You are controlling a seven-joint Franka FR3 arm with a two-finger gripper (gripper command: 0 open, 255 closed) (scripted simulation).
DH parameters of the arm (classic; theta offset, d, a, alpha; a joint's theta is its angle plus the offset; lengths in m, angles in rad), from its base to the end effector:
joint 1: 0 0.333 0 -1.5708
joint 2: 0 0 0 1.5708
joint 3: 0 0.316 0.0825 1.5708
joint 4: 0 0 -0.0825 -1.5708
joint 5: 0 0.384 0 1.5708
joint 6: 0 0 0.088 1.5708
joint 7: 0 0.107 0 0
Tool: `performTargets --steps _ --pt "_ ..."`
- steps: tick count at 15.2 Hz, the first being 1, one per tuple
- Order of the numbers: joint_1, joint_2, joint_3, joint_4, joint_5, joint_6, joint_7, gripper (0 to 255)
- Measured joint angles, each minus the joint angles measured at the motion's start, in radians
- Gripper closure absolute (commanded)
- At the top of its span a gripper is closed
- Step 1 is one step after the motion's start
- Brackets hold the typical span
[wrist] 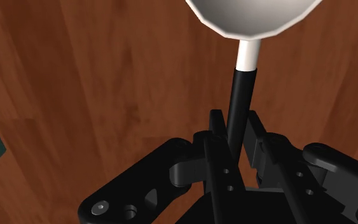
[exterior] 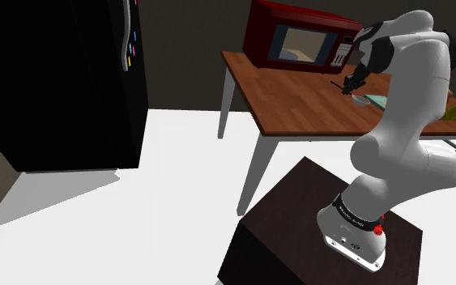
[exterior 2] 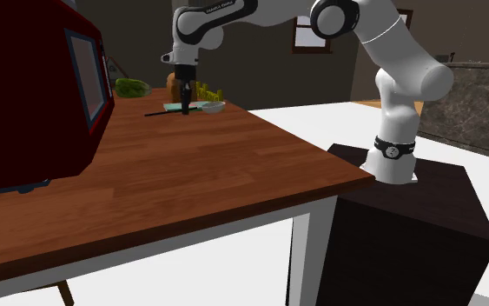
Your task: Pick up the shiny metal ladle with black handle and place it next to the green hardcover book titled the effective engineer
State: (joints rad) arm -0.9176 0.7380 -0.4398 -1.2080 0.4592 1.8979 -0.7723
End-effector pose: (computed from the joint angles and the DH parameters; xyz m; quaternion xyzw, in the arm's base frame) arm 0.2755 -0.6939 0.3689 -0.9490 0.3066 -0.0673 0.0288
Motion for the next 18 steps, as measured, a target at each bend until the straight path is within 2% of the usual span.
performTargets --steps 4,10,11,18 --pt "0.005 0.009 0.004 -0.039 0.008 0.045 -0.013 255" --pt "0.004 0.012 0.005 -0.041 0.009 0.051 -0.014 255" --pt "0.004 0.012 0.005 -0.041 0.009 0.051 -0.014 0" --pt "0.003 0.005 0.003 -0.038 0.007 0.040 -0.014 0"
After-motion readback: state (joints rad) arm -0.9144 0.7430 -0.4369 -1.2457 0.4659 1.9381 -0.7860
